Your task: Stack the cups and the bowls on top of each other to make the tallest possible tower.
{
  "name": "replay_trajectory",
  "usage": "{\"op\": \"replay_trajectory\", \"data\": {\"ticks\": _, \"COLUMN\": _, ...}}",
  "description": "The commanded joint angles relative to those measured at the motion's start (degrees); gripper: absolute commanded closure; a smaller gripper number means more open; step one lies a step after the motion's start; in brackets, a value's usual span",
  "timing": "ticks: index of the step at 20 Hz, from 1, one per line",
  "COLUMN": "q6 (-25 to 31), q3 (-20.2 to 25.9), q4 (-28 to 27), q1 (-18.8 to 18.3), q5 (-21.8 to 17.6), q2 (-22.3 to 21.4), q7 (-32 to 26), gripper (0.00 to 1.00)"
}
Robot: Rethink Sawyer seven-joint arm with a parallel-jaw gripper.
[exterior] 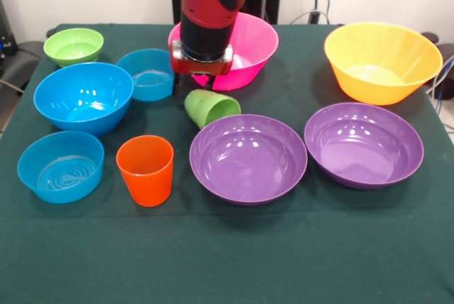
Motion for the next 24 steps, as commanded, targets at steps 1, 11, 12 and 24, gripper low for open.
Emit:
{"op": "replay_trajectory", "data": {"ticks": 1, "q6": -2.7, "q3": 2.3, "q4": -2.9, "q1": 5.2, "q5": 0.4, "q2": 4.3, "q7": 9.6, "gripper": 0.00}}
{"op": "replay_trajectory", "data": {"ticks": 11, "q6": 2.4, "q3": 2.1, "q4": -0.9, "q1": 7.1, "q5": 4.4, "q2": 0.3, "q7": 9.1, "gripper": 0.00}}
{"op": "replay_trajectory", "data": {"ticks": 12, "q6": 3.1, "q3": 2.0, "q4": -0.9, "q1": 7.2, "q5": 4.6, "q2": -0.1, "q7": 8.9, "gripper": 0.00}}
{"op": "replay_trajectory", "data": {"ticks": 24, "q6": 12.8, "q3": 2.8, "q4": -0.5, "q1": 5.9, "q5": 6.3, "q2": -6.0, "q7": 4.3, "gripper": 0.00}}
